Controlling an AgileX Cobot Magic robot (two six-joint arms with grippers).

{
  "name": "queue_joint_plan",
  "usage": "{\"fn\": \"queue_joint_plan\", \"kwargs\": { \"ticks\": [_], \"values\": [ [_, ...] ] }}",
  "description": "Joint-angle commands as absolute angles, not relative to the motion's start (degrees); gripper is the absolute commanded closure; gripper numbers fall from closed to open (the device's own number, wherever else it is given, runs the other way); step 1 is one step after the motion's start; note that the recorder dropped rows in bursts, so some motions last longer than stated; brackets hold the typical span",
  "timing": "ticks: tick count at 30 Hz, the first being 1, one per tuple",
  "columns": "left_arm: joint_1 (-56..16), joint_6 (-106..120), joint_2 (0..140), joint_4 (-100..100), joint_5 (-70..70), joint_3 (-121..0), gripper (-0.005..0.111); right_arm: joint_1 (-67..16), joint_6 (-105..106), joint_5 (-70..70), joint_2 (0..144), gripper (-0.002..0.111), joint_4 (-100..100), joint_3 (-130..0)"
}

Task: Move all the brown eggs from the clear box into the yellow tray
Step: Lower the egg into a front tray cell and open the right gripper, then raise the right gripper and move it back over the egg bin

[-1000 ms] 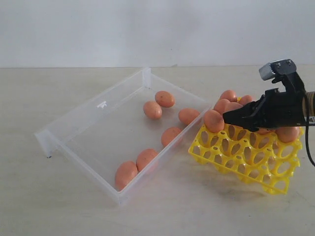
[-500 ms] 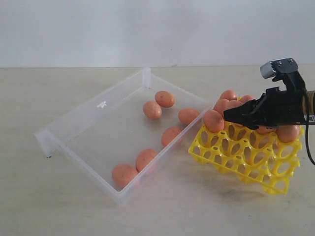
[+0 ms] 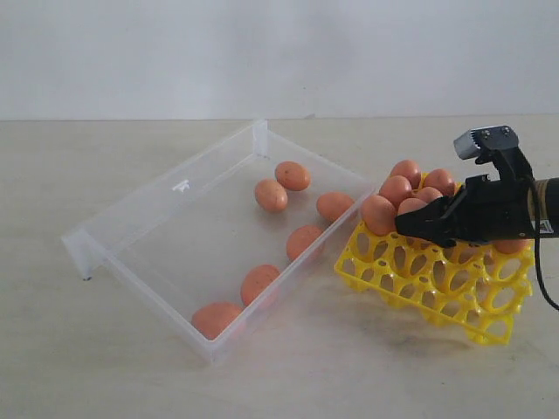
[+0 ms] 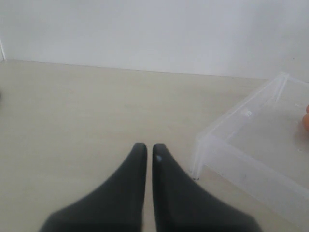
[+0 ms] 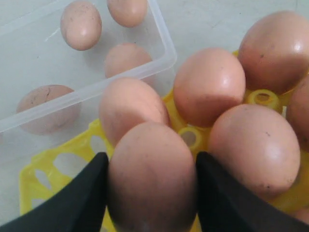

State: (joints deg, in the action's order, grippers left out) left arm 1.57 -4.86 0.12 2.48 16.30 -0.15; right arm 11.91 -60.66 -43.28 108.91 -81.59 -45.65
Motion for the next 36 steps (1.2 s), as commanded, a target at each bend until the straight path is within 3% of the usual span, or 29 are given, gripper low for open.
{"fn": "queue_joint_plan", "kwargs": {
  "ticks": [1,9,11,15,17,26,33,35,36],
  "values": [
    [1.4,-4.7,0.0,2.3,16.0,0.0,0.103,11.8,-59.4,-43.6,109.2,0.093,-80.5,-45.8],
    [1.4,-4.7,0.0,2.3,15.9,0.0,0.103,11.8,-59.4,-45.4,109.3,0.092,-80.5,-45.8],
    [1.4,-4.7,0.0,2.3,15.9,0.0,0.103,11.8,-59.4,-45.5,109.3,0.084,-80.2,-45.8],
    [1.4,-4.7,0.0,2.3,15.9,0.0,0.103,11.8,-59.4,-45.2,109.3,0.054,-77.4,-45.8],
    [1.4,-4.7,0.0,2.3,15.9,0.0,0.103,11.8,-59.4,-45.2,109.3,0.049,-76.3,-45.8],
    [1.4,-4.7,0.0,2.3,15.9,0.0,0.103,11.8,-59.4,-45.7,109.3,0.049,-75.2,-45.8],
    [1.4,-4.7,0.0,2.3,15.9,0.0,0.103,11.8,-59.6,-64.0,109.2,0.049,-67.6,-46.7],
    [1.4,-4.7,0.0,2.3,15.9,0.0,0.103,11.5,-59.8,-70.0,109.2,0.061,-67.8,-48.1],
    [1.4,-4.7,0.0,2.3,15.9,0.0,0.103,10.1,-60.6,-70.0,108.5,0.083,-69.5,-49.5]
  ]
}}
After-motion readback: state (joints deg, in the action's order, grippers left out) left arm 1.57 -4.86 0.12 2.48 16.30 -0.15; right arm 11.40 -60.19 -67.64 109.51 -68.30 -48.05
